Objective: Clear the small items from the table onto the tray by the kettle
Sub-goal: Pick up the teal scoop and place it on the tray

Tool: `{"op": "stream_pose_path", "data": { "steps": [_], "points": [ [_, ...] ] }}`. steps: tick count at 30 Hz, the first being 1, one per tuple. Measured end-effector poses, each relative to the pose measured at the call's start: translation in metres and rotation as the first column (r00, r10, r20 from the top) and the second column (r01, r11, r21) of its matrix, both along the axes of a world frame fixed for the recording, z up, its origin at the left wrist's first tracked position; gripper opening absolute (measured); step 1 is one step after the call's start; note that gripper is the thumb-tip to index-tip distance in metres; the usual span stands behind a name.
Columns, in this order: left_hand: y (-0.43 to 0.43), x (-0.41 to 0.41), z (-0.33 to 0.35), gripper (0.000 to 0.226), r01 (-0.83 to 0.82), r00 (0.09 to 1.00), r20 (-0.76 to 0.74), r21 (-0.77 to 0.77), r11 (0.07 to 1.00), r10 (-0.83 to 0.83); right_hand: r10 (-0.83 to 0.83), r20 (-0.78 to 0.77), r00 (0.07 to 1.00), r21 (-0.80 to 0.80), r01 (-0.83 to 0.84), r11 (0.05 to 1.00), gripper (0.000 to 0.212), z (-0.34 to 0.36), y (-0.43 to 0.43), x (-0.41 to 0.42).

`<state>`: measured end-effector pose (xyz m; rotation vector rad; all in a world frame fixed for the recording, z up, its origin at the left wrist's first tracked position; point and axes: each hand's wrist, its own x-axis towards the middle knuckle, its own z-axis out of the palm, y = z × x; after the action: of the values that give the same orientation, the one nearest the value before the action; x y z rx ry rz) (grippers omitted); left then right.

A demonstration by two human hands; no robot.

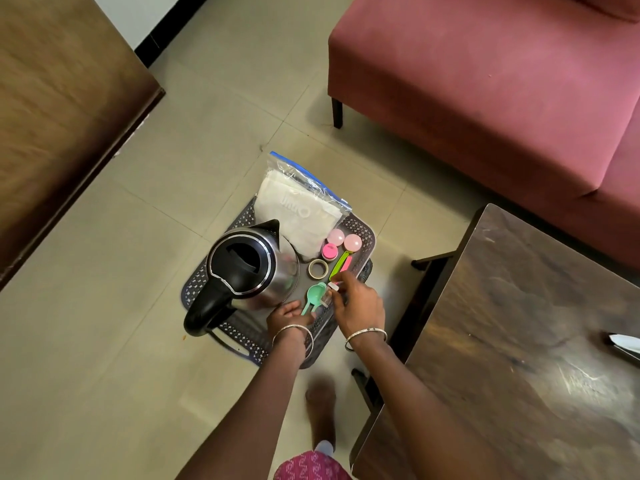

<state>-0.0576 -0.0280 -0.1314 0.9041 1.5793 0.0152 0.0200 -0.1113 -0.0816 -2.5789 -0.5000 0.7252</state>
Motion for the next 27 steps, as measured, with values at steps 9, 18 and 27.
{"op": "stream_pose_path", "data": {
  "steps": [9, 18, 27],
  "points": [
    [0.008, -0.027, -0.005, 0.018, 0.290, 0.945, -0.203, 0.160, 0.944, -0.256, 0.015, 0.016, 1.000, -0.019, -0.015, 1.000, 0.023, -0.001, 0.000, -0.002],
    [0.010, -0.021, -0.004, 0.021, 0.083, 0.989, -0.139, 0.219, 0.972, -0.053, 0.058, -0.035, 0.998, -0.139, -0.063, 0.988, 0.018, -0.017, 0.016, 0.004],
    [0.012, -0.029, -0.013, 0.019, -0.089, 0.996, -0.016, 0.122, 0.989, 0.091, 0.032, 0.006, 0.999, -0.183, -0.030, 0.983, 0.012, -0.026, 0.023, 0.001]
  ]
}}
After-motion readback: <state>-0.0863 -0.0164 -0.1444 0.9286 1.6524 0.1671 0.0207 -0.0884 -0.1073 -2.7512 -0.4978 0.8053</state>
